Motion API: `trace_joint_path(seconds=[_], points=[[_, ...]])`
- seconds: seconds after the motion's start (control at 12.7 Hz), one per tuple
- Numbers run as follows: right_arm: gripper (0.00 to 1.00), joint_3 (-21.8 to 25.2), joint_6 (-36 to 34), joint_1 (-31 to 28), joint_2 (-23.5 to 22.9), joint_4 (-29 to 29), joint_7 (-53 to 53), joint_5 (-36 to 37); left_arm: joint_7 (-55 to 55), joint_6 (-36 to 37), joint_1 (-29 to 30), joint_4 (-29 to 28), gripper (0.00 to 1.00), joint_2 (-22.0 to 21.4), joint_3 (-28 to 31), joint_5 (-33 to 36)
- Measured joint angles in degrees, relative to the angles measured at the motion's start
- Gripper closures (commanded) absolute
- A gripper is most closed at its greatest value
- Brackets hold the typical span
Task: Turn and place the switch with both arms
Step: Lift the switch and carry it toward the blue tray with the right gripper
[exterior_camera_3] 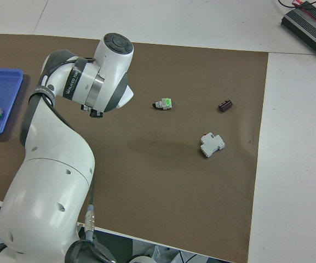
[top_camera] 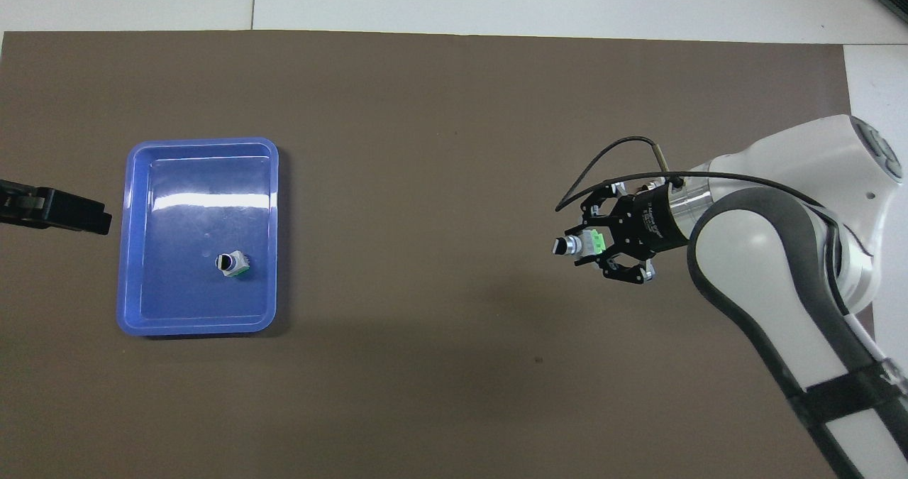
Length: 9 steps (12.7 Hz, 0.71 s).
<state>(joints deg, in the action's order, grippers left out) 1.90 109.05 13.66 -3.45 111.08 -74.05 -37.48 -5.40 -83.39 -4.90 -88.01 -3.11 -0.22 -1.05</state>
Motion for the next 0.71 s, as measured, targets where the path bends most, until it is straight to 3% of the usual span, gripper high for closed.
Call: trace_joint_path(seconds=[0.39,0.71], points=[[1.00,-0.2,-0.7,4.1,-0.1,-7.5,-11.5,-12.3,0.0,0.0,0.0,0.0,0.00,0.0,0.0,0.0],[1.00,-2.1,-1.9,6.0,-0.2,-12.5,-19.0,-15.7,0.0,0.0,0.0,0.0,0.00,0.0,0.0,0.0]])
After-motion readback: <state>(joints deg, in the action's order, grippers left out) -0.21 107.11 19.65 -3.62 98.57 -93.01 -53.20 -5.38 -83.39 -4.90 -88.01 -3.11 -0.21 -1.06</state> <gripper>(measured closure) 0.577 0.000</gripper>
